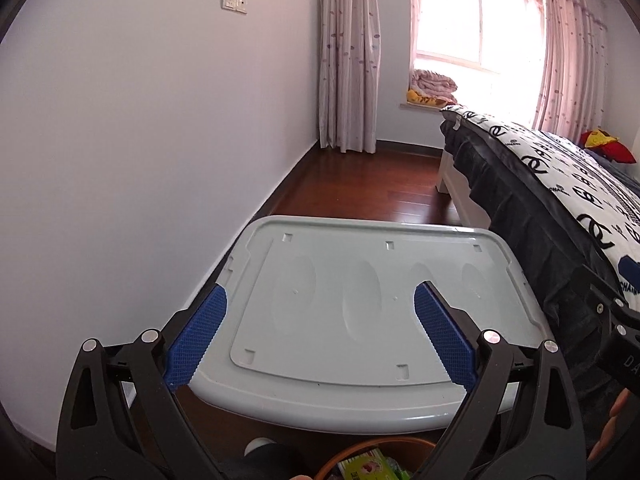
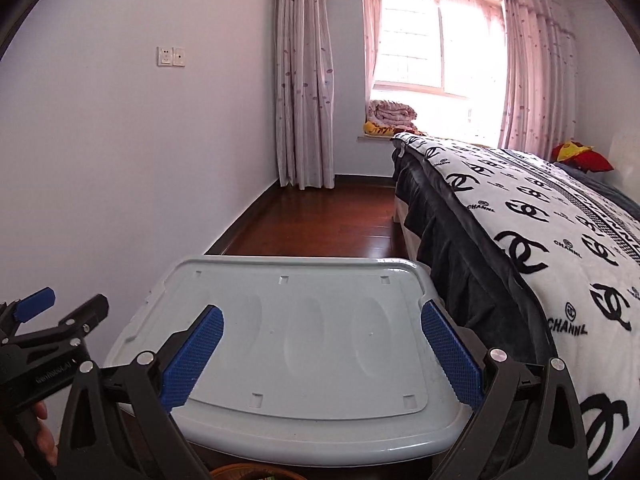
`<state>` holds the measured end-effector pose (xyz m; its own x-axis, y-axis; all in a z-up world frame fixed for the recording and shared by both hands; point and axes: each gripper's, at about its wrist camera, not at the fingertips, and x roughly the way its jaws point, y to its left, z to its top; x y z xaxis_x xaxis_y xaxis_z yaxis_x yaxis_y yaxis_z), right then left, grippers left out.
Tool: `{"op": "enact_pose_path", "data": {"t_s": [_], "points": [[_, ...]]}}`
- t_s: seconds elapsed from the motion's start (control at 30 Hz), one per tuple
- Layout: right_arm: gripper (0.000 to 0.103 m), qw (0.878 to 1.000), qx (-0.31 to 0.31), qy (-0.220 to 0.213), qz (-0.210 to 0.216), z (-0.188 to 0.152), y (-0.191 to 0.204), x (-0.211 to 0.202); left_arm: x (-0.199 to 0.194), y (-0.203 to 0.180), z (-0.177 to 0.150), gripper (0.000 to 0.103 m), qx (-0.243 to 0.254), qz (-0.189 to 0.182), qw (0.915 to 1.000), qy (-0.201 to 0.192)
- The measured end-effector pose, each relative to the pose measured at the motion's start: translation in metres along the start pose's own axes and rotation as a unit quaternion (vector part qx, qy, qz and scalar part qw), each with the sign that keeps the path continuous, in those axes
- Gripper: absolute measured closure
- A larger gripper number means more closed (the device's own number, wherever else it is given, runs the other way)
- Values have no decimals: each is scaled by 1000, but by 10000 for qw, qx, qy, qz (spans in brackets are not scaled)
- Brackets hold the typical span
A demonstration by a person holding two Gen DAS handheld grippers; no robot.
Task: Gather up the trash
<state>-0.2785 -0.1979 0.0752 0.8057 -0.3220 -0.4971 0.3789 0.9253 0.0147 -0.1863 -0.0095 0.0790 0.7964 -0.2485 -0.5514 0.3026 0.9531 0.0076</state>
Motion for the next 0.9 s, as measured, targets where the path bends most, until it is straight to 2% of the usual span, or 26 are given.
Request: {"op": "enact_pose_path", "data": {"t_s": [0.3, 0.57, 0.67, 0.73, 0.9], "points": [[5, 9999, 64, 14, -113, -5, -5, 3, -3, 8, 5, 11, -210, 69, 9997, -143], [5, 9998, 142, 13, -112, -7, -10, 3, -10, 18, 8, 11, -341, -94, 9992, -197], [5, 9999, 132, 33, -106, -8, -10, 3, -12, 19, 9, 9, -329, 252, 9987, -303], [5, 9998, 129, 52, -111, -9, -10, 3, -17, 18, 7, 7, -265, 465, 9972, -521], [5, 9998, 123, 105, -107, -12, -10, 6, -23, 11, 8, 7, -90, 359, 9971, -667]]}}
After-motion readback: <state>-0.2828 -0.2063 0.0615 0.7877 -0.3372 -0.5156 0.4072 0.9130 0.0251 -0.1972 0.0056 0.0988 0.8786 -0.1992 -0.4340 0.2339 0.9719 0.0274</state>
